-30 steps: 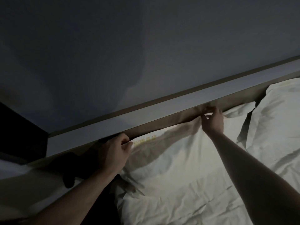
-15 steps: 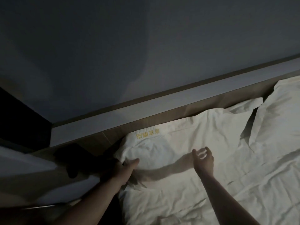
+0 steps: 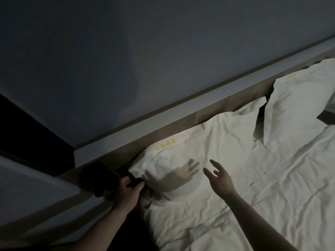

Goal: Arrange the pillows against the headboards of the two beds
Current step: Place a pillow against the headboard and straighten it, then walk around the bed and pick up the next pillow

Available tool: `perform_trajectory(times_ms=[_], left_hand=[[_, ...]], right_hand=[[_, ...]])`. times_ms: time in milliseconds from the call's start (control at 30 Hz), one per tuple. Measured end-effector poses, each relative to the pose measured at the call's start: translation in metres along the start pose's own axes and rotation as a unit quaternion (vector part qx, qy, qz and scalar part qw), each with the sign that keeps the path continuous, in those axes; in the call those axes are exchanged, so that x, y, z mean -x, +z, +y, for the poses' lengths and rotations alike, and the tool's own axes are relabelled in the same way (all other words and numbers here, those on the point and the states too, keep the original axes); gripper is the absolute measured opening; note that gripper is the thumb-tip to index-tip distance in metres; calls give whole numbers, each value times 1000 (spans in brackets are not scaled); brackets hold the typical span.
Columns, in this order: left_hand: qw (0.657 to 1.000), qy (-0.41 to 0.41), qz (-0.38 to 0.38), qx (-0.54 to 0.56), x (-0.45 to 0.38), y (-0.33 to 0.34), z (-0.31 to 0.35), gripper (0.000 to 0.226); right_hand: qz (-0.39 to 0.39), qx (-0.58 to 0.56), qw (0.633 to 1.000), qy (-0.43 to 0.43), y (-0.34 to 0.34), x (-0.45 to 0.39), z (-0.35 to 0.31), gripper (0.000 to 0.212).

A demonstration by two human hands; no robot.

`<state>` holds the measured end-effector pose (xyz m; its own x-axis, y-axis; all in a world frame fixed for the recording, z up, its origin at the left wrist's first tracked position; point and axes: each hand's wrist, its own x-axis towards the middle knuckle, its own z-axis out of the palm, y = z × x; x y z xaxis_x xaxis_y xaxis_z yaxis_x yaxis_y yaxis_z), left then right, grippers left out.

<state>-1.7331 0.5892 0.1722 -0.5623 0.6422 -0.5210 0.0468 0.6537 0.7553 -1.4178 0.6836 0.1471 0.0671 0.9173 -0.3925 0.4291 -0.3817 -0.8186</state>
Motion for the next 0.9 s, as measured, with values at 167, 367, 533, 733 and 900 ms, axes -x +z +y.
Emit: perform_trajectory(times_ms=[167, 367, 533, 733, 900], left_hand=[[988, 89, -109, -67, 69, -50, -25, 19], [948, 192, -211, -139, 144, -111, -49, 14], [924, 225, -244, -190, 189, -156, -85, 18], [890, 267, -282, -238, 245, -177, -117, 18], [858, 301, -312, -277, 287, -165, -140, 19]], right_hand=[[-19, -40, 999, -19, 5, 96, -12, 49], [-18, -59, 998, -26, 9, 241, -1, 43], [5, -69, 998, -13, 8, 366, 23, 43], [33, -100, 994, 10, 4, 476, 59, 39], [68, -120, 990, 23, -12, 540, 96, 39]])
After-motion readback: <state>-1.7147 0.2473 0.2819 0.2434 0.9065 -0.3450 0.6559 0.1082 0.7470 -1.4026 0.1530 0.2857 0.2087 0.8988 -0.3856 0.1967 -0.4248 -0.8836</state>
